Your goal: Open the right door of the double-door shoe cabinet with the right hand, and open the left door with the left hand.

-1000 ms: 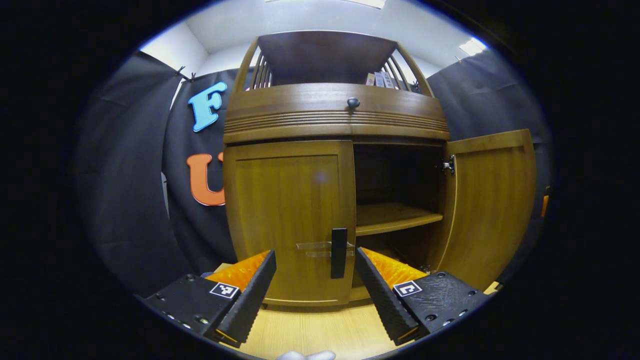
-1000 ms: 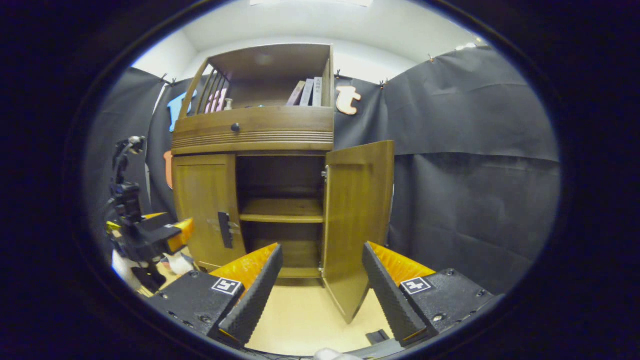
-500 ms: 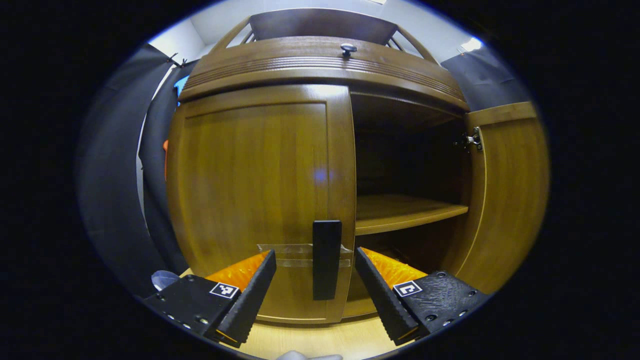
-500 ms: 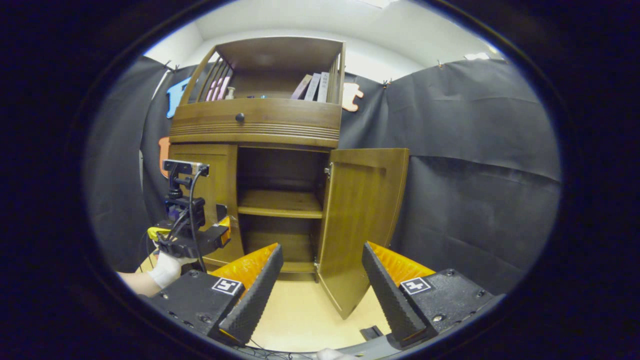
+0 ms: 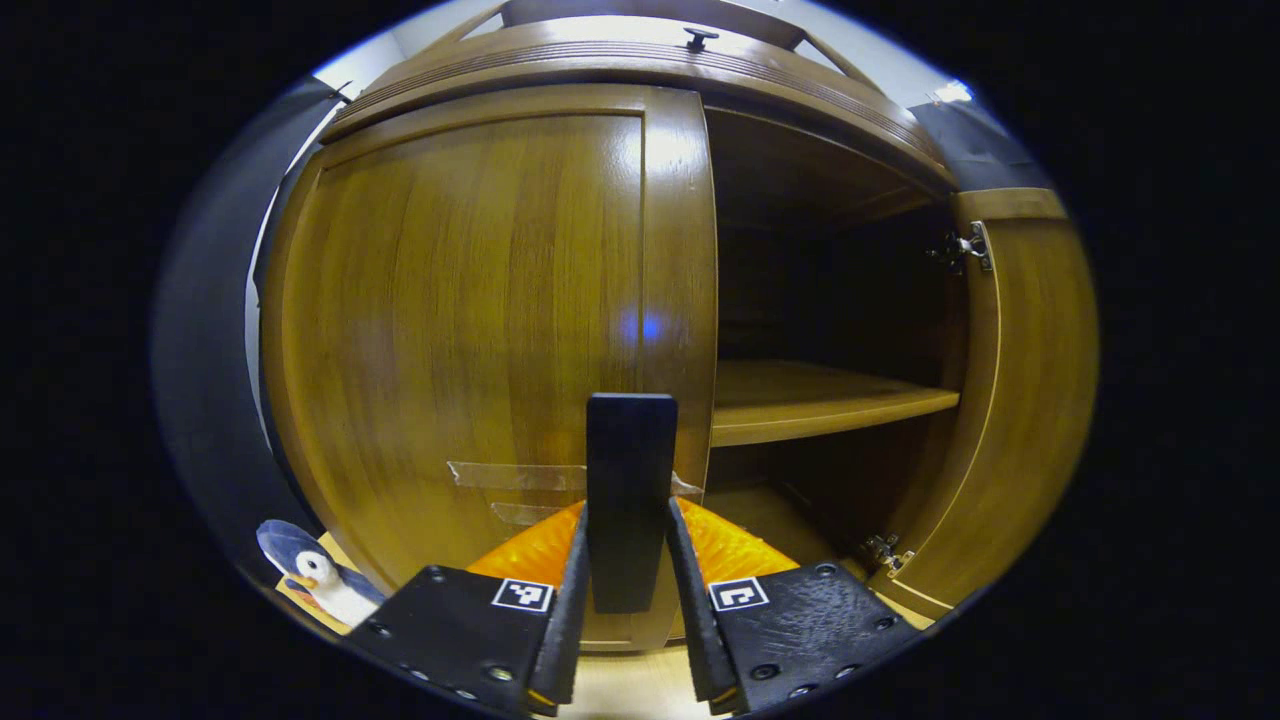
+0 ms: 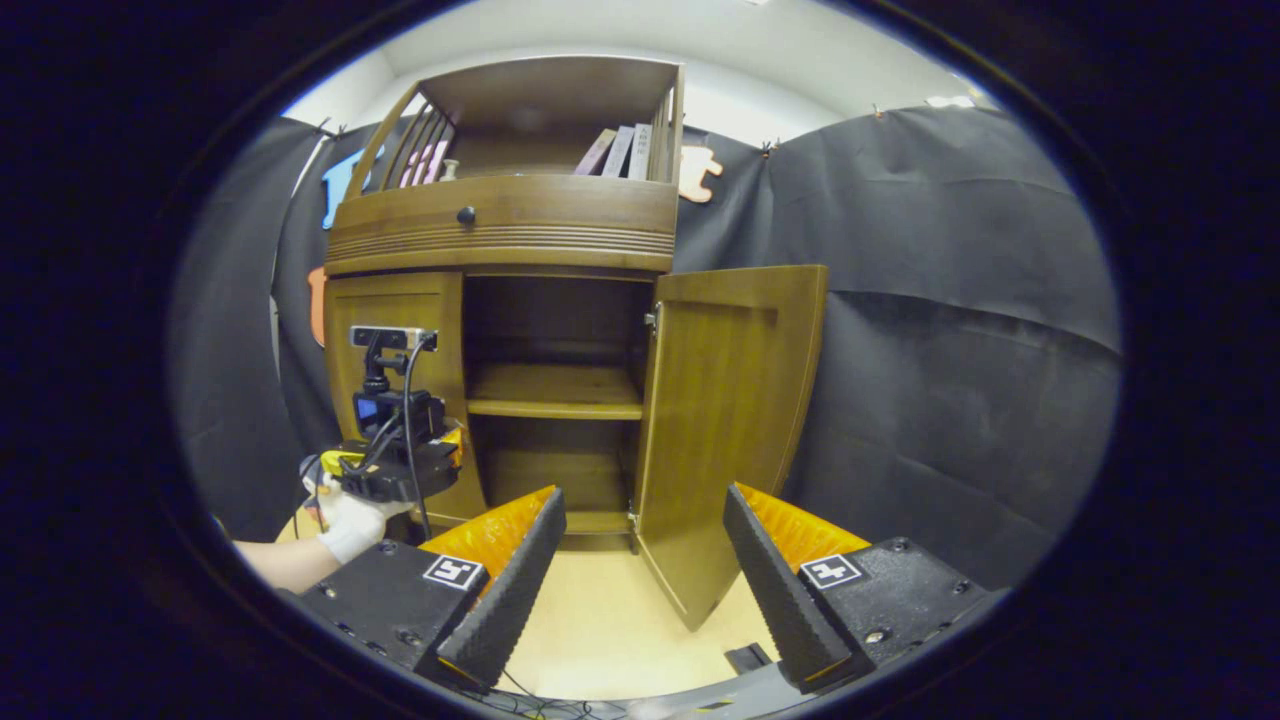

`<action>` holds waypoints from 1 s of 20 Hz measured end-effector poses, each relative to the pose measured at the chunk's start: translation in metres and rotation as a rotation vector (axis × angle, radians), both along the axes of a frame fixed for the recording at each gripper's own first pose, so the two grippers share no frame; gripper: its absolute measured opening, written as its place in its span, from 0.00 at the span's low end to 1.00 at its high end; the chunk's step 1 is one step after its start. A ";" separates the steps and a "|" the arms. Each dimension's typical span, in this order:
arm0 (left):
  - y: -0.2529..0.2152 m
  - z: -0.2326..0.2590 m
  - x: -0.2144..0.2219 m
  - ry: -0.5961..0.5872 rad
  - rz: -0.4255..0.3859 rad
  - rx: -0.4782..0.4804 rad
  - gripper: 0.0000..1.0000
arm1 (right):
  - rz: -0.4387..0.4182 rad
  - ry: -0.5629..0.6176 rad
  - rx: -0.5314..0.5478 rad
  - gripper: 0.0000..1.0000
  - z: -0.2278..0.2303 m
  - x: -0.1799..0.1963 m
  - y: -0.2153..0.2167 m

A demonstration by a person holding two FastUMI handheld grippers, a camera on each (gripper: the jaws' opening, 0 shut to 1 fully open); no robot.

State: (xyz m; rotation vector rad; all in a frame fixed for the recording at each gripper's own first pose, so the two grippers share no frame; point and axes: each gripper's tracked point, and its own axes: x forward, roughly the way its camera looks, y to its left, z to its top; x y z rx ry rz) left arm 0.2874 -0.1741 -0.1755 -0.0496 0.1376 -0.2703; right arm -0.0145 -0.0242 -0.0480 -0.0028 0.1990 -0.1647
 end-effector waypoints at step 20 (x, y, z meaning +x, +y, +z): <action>0.051 0.000 -0.096 0.001 -0.068 0.028 0.23 | 0.144 -0.017 0.013 1.00 -0.011 -0.015 0.028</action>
